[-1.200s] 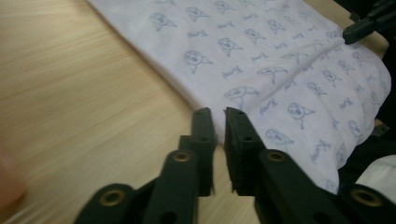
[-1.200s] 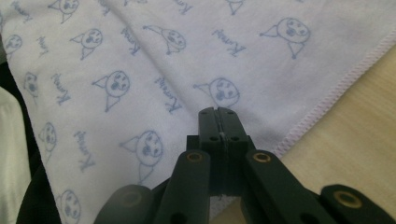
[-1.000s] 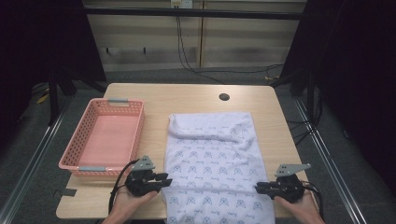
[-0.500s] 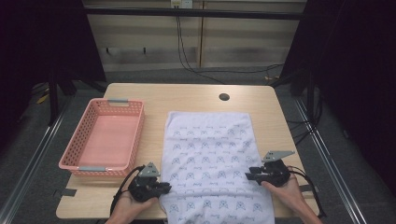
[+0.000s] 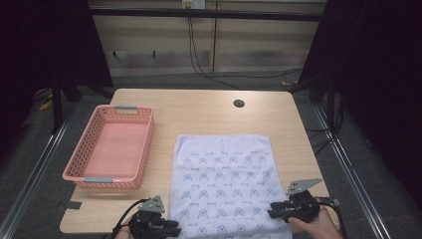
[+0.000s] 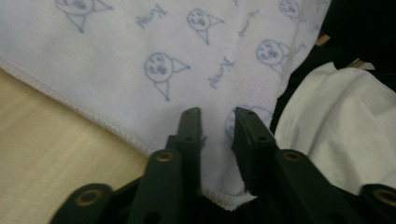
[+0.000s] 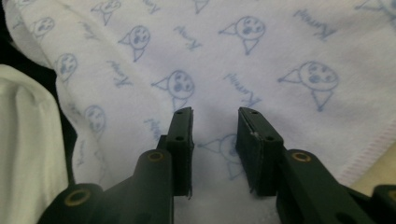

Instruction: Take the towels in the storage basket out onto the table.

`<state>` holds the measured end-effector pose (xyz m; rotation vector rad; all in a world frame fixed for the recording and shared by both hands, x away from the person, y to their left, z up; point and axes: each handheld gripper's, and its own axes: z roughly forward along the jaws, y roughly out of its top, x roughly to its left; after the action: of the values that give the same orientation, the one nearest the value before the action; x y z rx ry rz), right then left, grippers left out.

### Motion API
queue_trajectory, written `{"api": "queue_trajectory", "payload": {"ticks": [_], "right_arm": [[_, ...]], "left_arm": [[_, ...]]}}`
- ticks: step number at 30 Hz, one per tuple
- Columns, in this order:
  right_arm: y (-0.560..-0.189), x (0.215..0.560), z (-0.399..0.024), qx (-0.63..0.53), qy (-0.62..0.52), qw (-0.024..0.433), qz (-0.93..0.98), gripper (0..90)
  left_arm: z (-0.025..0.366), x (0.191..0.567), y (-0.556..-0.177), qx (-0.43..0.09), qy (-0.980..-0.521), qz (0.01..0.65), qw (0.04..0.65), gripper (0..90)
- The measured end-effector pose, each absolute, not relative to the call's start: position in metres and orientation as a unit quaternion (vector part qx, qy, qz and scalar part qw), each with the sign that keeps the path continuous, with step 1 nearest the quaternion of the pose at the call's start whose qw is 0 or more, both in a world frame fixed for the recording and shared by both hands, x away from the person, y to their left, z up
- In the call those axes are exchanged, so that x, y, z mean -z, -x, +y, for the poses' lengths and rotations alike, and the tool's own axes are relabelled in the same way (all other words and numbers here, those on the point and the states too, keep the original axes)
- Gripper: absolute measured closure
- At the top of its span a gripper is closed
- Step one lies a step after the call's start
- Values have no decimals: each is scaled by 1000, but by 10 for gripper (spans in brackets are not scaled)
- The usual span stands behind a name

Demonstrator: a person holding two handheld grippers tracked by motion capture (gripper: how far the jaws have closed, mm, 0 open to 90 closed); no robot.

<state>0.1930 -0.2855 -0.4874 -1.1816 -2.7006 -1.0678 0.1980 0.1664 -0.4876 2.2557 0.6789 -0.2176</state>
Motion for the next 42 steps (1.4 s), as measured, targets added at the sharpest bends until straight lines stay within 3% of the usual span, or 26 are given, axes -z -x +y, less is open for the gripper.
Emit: {"api": "queue_trajectory", "payload": {"ticks": [7,17,23,33,42], "right_arm": [[-221,479,-293,404,394,-57,-823,606],[-289,491,-287,396,416,-71,-816,593],[-287,500,-281,377,415,-80,-824,600],[-261,500,-299,379,424,-67,-820,650],[-237,497,-301,368,410,-66,-832,651]], "left_arm": [[149,482,-253,23,-864,298,404,627],[126,492,-314,-8,-847,340,409,573],[124,494,-310,-43,-862,334,379,567],[124,498,-294,-19,-867,306,392,640],[124,497,-270,-3,-872,293,393,640]]}}
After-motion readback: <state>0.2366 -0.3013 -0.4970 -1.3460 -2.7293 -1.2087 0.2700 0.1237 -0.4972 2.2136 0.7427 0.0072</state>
